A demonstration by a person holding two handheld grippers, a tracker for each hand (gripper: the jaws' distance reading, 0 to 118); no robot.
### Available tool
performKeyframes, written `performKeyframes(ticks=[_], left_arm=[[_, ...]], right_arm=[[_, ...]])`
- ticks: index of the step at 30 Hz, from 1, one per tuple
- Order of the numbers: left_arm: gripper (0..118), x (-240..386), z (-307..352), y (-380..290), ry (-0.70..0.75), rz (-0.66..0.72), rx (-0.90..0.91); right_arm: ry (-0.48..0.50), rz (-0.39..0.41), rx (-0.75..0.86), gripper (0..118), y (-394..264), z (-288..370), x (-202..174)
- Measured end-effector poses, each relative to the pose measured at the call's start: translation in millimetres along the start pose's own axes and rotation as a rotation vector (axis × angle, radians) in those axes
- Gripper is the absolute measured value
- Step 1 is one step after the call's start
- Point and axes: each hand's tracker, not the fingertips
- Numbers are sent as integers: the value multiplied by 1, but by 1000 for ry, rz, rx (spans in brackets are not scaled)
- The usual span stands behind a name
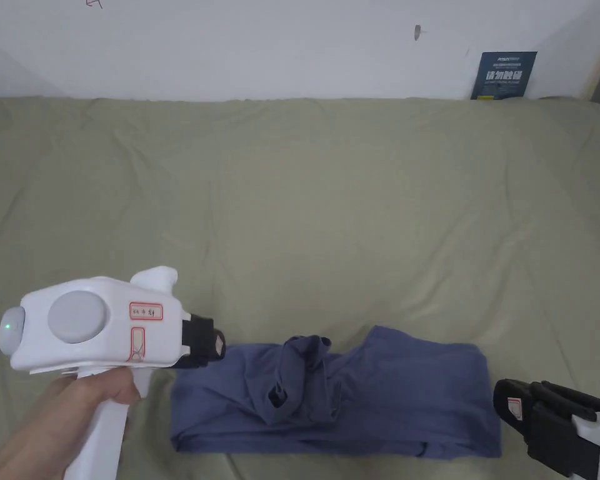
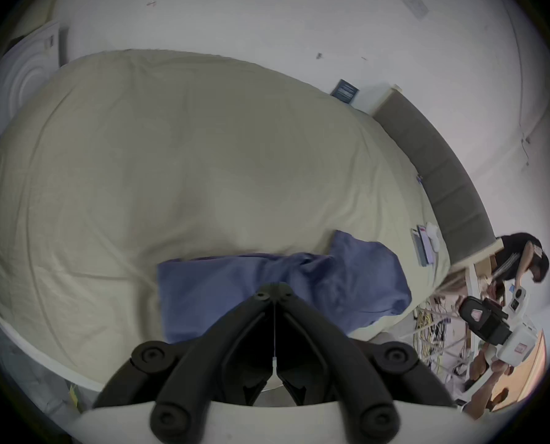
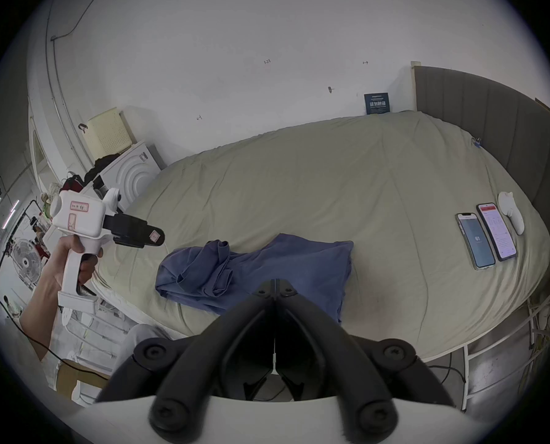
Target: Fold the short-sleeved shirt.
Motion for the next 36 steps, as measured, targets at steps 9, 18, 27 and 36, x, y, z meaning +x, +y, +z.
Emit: performKeyframes(ticks=[9, 18, 27, 36], left_arm=[[0, 15, -106, -17, -173, 76, -168], [0, 33, -165, -40, -356, 151, -182], [0, 32, -96, -14, -356, 58, -105], [0, -68, 23, -10, -14, 77, 39]], right_arm=[[-13, -11, -21, 0, -1, 0, 0], [-53, -32, -28, 0, -2, 5, 14], [-41, -31, -20, 0, 2, 4, 7], [31, 12, -14, 0, 12, -14, -23]])
